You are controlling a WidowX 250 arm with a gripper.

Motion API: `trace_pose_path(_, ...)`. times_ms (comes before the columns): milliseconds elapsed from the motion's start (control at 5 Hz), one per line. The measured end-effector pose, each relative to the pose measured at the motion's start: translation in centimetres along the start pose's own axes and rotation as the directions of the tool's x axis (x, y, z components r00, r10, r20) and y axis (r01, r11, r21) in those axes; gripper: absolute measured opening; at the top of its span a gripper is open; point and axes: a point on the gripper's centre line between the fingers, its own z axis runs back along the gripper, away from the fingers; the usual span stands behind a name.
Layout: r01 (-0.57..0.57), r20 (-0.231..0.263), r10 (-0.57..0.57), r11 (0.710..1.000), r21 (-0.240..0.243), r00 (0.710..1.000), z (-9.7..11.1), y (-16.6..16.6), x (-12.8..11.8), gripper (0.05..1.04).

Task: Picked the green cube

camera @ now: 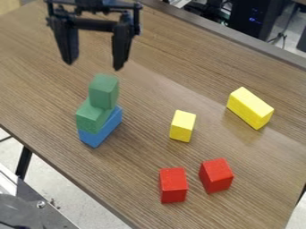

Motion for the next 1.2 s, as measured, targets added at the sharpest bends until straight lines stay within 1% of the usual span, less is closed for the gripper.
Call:
trace_pose_path(200, 0.110, 0.018, -0.109, 0.993, -0.045, 0.994, -0.3, -1.7, 0.3, 1.000)
trace_pose_path(400, 0.110, -0.016, -0.111, 0.994, -0.025, 0.994, -1.2, -1.1, 0.8, 1.000)
trace_pose_path(600, 0.093, -0.059, -0.093, 0.996, -0.007, 0.994, -1.7, -0.4, 1.4, 1.000)
trace_pose_path(800, 0.054, -0.077, -0.052, 0.998, 0.022, 0.996, -1.5, 0.3, 1.8, 1.000)
trace_pose_path(1000, 0.040, -0.102, -0.036, 0.998, 0.044, 0.994, -1.7, 0.6, 1.9, 1.000)
trace_pose_path(1200, 0.037, -0.104, -0.031, 0.998, 0.049, 0.994, -1.7, 0.7, 1.9, 1.000)
